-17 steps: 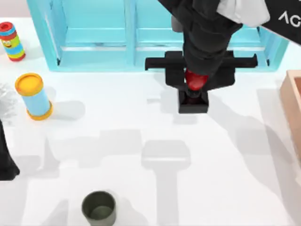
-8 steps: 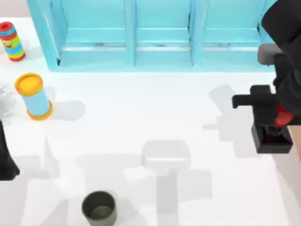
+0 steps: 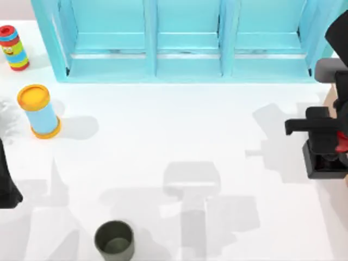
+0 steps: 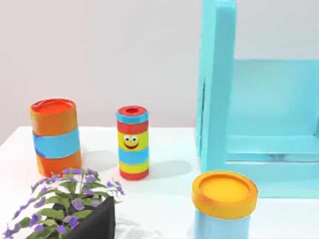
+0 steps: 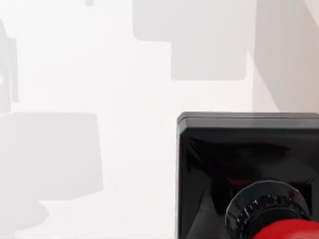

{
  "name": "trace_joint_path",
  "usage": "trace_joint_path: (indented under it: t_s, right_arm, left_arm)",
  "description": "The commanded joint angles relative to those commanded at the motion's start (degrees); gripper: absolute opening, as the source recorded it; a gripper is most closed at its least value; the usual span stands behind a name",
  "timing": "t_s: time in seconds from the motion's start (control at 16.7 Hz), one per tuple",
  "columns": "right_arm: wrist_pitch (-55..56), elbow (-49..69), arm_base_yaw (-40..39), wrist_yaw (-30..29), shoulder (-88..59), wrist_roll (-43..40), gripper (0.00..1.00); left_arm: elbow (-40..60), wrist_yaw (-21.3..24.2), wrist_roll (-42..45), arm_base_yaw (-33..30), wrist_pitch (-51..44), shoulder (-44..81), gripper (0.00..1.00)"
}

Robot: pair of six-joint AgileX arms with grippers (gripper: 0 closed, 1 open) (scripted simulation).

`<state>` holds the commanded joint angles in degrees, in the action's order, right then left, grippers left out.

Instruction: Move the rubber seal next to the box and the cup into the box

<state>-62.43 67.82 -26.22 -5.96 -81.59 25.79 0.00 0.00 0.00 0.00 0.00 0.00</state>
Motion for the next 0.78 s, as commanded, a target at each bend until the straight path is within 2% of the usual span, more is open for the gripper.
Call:
trace_joint_path:
  t_s: [0.18,0.54,0.78]
  right_arm:
    - [2.2,-1.6,0.1,0.0,-0.4,-0.3,0.00]
    - [13.7,-9.8,0.9,0.1,-3.5,-0.8,0.00]
    - [15.4,-11.1,1.0,0.2,-3.9,-0.8,0.00]
  left_arm:
    - [0.0,0.0,0.0,0.0,0.0,0.0,1.00]
    - [0.0,0.0,0.0,0.0,0.0,0.0,1.00]
    - [0.0,0.0,0.0,0.0,0.0,0.0,1.00]
